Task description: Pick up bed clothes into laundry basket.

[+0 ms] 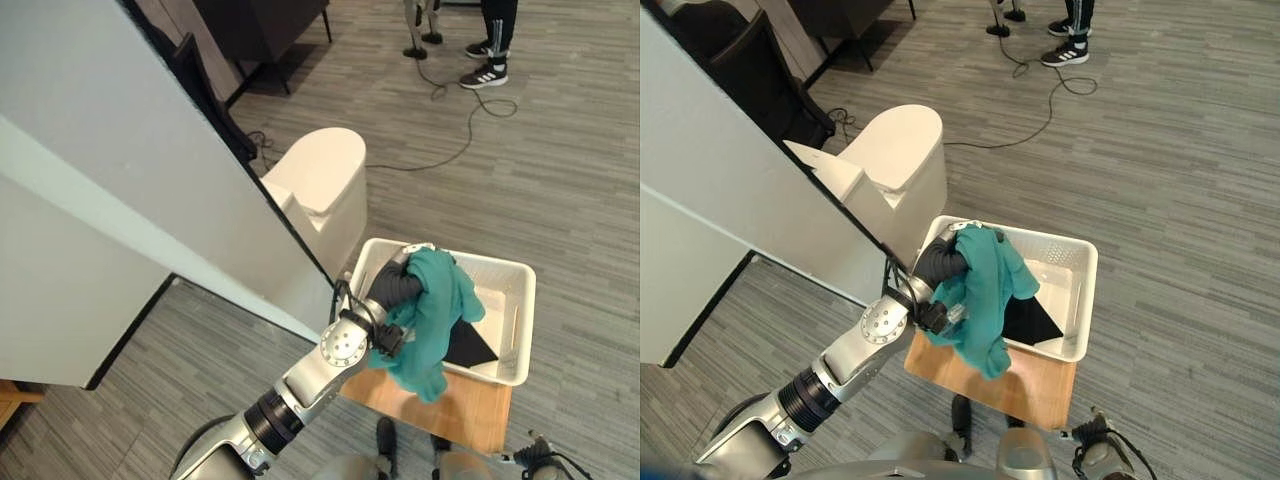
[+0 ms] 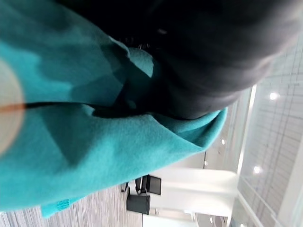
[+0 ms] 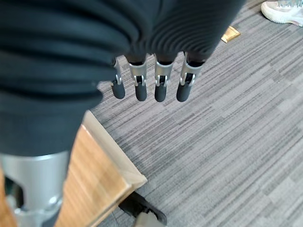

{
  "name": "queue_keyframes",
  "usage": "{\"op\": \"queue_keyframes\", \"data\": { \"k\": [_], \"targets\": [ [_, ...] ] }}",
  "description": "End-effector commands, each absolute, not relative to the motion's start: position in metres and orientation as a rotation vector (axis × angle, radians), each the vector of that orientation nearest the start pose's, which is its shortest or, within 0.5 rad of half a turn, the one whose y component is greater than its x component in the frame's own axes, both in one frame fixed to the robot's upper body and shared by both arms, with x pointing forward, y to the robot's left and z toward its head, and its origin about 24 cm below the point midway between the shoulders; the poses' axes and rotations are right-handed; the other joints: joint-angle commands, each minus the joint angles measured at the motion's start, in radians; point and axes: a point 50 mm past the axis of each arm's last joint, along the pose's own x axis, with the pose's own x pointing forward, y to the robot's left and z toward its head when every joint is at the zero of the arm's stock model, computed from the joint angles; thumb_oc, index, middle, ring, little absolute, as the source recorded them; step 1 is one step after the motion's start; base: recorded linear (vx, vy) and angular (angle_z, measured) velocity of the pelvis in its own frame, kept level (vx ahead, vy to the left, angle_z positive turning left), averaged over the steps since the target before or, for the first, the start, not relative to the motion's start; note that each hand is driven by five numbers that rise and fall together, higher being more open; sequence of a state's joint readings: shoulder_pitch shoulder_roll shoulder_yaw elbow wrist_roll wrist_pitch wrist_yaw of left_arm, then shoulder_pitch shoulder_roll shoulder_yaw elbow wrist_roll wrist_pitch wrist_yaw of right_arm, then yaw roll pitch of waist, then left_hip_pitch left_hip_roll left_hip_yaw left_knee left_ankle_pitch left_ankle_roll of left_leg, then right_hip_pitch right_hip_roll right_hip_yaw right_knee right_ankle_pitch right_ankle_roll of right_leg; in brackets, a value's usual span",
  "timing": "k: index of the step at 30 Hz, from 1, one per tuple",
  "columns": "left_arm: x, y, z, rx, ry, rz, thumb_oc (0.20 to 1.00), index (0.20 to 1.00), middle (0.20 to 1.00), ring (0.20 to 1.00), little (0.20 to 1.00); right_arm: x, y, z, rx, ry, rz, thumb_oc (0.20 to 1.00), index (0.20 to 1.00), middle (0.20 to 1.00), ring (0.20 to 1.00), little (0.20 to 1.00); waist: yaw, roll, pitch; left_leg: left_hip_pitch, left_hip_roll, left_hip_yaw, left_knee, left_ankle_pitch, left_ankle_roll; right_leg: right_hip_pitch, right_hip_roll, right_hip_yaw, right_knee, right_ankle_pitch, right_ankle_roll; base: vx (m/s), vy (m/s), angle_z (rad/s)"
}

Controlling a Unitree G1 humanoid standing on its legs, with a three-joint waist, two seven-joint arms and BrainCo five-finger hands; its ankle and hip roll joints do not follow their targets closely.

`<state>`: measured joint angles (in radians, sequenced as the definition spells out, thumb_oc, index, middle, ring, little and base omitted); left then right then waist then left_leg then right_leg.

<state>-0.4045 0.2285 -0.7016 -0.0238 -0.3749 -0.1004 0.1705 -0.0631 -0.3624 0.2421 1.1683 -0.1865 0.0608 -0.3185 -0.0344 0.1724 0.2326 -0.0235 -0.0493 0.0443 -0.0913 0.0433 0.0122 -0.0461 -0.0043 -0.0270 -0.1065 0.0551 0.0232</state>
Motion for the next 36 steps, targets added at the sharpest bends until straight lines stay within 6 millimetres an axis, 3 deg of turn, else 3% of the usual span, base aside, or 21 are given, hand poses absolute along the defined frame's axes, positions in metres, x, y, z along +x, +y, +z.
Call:
{"op": "queue_keyframes", "data": {
  "k": [1, 4, 8, 11, 15, 16, 17, 18, 22, 24, 26, 30, 31, 33, 34, 35, 36],
  "targets": [
    [0.267, 0.012, 0.15, -0.095, -0.457, -0.599, 0.2, 0.2, 0.2, 0.2, 0.2, 0.142, -0.282, -0.127, -0.844, 1.02, -0.176, 1.0, 1.0, 1.0, 1.0, 1.0, -0.014, -0.069, -0.008, -0.026, 0.052, 0.0, 0.004, -0.037, -0.029, 0.044, -0.083, -0.032, 0.019, -0.061, 0.084, -0.04, 0.029, -0.46],
    [0.288, 0.028, 0.155, -0.006, -0.503, -0.394, 0.2, 0.2, 0.2, 0.2, 0.2, 0.156, -0.274, -0.123, -0.835, 0.958, -0.17, 1.0, 1.0, 1.0, 1.0, 1.0, -0.023, -0.073, 0.014, -0.078, 0.054, 0.039, 0.004, -0.036, -0.025, -0.031, -0.088, -0.001, 0.019, -0.038, 0.09, -0.03, 0.058, -0.45],
    [0.307, 0.026, 0.171, 0.1, -0.574, -0.296, 0.2, 0.2, 0.2, 0.2, 0.2, 0.175, -0.269, -0.117, -0.854, 0.897, -0.16, 1.0, 1.0, 1.0, 1.0, 1.0, -0.039, -0.067, 0.036, -0.104, 0.053, 0.068, 0.004, -0.032, -0.024, -0.072, -0.093, 0.021, 0.019, -0.022, 0.101, 0.01, 0.1, -0.25],
    [0.333, 0.028, 0.194, 0.235, -0.631, -0.18, 0.2, 0.2, 0.2, 0.2, 0.2, 0.191, -0.265, -0.11, -0.874, 0.841, -0.146, 1.0, 1.0, 1.0, 1.0, 1.0, -0.055, -0.06, 0.054, -0.126, 0.055, 0.106, 0.004, -0.035, -0.024, -0.108, -0.101, 0.043, 0.019, -0.009, 0.113, 0.07, 0.124, -0.6],
    [0.353, 0.032, 0.217, 0.292, -0.651, -0.1, 0.2, 0.2, 0.2, 0.2, 0.2, 0.194, -0.266, -0.108, -0.896, 0.841, -0.126, 1.0, 1.0, 1.0, 1.0, 1.0, -0.067, -0.058, 0.064, -0.14, 0.054, 0.122, 0.004, -0.034, -0.023, -0.129, -0.11, 0.05, 0.019, 0.002, 0.122, 0.07, 0.088, -0.29],
    [0.361, 0.033, 0.229, 0.324, -0.664, -0.077, 0.2, 0.2, 0.2, 0.2, 0.2, 0.193, -0.268, -0.108, -0.904, 0.846, -0.123, 1.0, 1.0, 1.0, 1.0, 1.0, -0.072, -0.058, 0.067, -0.143, 0.054, 0.125, 0.004, -0.031, -0.023, -0.134, -0.112, 0.052, 0.019, 0.004, 0.121, 0.08, 0.066, -0.23],
    [0.373, 0.033, 0.257, 0.396, -0.701, -0.032, 0.2, 0.2, 0.2, 0.2, 0.2, 0.193, -0.271, -0.108, -0.908, 0.848, -0.124, 1.0, 1.0, 1.0, 1.0, 1.0, -0.083, -0.058, 0.074, -0.147, 0.051, 0.123, 0.004, -0.031, -0.022, -0.143, -0.116, 0.053, 0.019, 0.009, 0.122, 0.08, 0.066, -0.18],
    [0.373, 0.033, 0.257, 0.396, -0.701, -0.032, 0.2, 0.2, 0.2, 0.2, 0.2, 0.193, -0.271, -0.108, -0.908, 0.848, -0.124, 1.0, 1.0, 1.0, 1.0, 1.0, -0.084, -0.058, 0.074, -0.147, 0.051, 0.123, 0.004, -0.031, -0.022, -0.142, -0.116, 0.053, 0.019, 0.009, 0.122, 0.09, 0.078, -0.11],
    [0.382, 0.035, 0.314, 0.495, -0.79, 0.047, 0.2, 0.2, 0.2, 0.2, 0.2, 0.197, -0.275, -0.104, -0.913, 0.833, -0.126, 1.0, 1.0, 1.0, 1.0, 1.0, -0.103, -0.052, 0.088, -0.167, 0.043, 0.108, 0.004, -0.026, -0.02, -0.16, -0.121, 0.047, 0.019, 0.016, 0.124, 0.05, 0.054, -0.01],
    [0.384, 0.029, 0.337, 0.525, -0.807, 0.075, 0.2, 0.2, 0.2, 0.2, 0.2, 0.208, -0.272, -0.098, -0.895, 0.798, -0.133, 1.0, 1.0, 1.0, 1.0, 1.0, -0.11, -0.056, 0.098, -0.189, 0.038, 0.095, 0.004, -0.023, -0.017, -0.176, -0.122, 0.044, 0.019, 0.02, 0.125, 0.04, 0.043, 0.05],
    [0.387, 0.031, 0.342, 0.574, -0.797, 0.105, 0.2, 0.2, 0.2, 0.2, 0.2, 0.215, -0.27, -0.095, -0.886, 0.775, -0.134, 1.0, 1.0, 1.0, 1.0, 1.0, -0.114, -0.065, 0.105, -0.202, 0.039, 0.091, 0.004, -0.022, -0.016, -0.187, -0.121, 0.041, 0.019, 0.021, 0.126, 0.01, 0.025, 0.08],
    [0.393, 0.031, 0.311, 0.547, -0.717, 0.106, 0.2, 0.2, 0.2, 0.2, 0.2, 0.218, -0.264, -0.095, -0.871, 0.756, -0.128, 1.0, 1.0, 1.0, 1.0, 1.0, -0.11, -0.089, 0.121, -0.218, 0.04, 0.083, 0.004, -0.02, -0.013, -0.197, -0.118, 0.04, 0.019, 0.024, 0.129, 0.0, 0.004, 0.01],
    [0.391, 0.025, 0.299, 0.492, -0.692, 0.087, 0.2, 0.2, 0.2, 0.2, 0.2, 0.215, -0.263, -0.097, -0.866, 0.762, -0.124, 1.0, 1.0, 1.0, 1.0, 1.0, -0.107, -0.095, 0.125, -0.218, 0.041, 0.08, 0.004, -0.019, -0.013, -0.196, -0.118, 0.037, 0.019, 0.024, 0.128, 0.0, -0.032, 0.01],
    [0.386, 0.012, 0.255, 0.445, -0.604, 0.035, 0.2, 0.2, 0.2, 0.2, 0.2, 0.209, -0.262, -0.1, -0.853, 0.772, -0.127, 1.0, 1.0, 1.0, 1.0, 1.0, -0.098, -0.108, 0.131, -0.214, 0.042, 0.068, 0.004, -0.018, -0.012, -0.187, -0.117, 0.026, 0.019, 0.019, 0.125, 0.0, -0.039, 0.08],
    [0.386, 0.012, 0.254, 0.445, -0.602, 0.034, 0.2, 0.2, 0.2, 0.2, 0.2, 0.208, -0.262, -0.101, -0.852, 0.774, -0.126, 1.0, 1.0, 1.0, 1.0, 1.0, -0.098, -0.108, 0.129, -0.213, 0.042, 0.067, 0.004, -0.018, -0.012, -0.186, -0.117, 0.025, 0.019, 0.018, 0.125, 0.0, -0.043, 0.07],
    [0.382, 0.01, 0.232, 0.447, -0.564, 0.012, 0.2, 0.2, 0.2, 0.2, 0.2, 0.203, -0.261, -0.103, -0.845, 0.786, -0.123, 1.0, 1.0, 1.0, 1.0, 1.0, -0.093, -0.115, 0.131, -0.211, 0.041, 0.061, 0.004, -0.018, -0.012, -0.18, -0.116, 0.019, 0.019, 0.014, 0.123, -0.01, -0.06, 0.07],
    [0.373, 0.008, 0.191, 0.437, -0.48, -0.023, 0.2, 0.2, 0.2, 0.2, 0.2, 0.195, -0.262, -0.108, -0.832, 0.809, -0.126, 1.0, 1.0, 1.0, 1.0, 1.0, -0.08, -0.129, 0.132, -0.206, 0.041, 0.048, 0.004, -0.017, -0.012, -0.167, -0.116, 0.004, 0.019, 0.006, 0.119, -0.02, -0.086, 0.06]
  ]
}}
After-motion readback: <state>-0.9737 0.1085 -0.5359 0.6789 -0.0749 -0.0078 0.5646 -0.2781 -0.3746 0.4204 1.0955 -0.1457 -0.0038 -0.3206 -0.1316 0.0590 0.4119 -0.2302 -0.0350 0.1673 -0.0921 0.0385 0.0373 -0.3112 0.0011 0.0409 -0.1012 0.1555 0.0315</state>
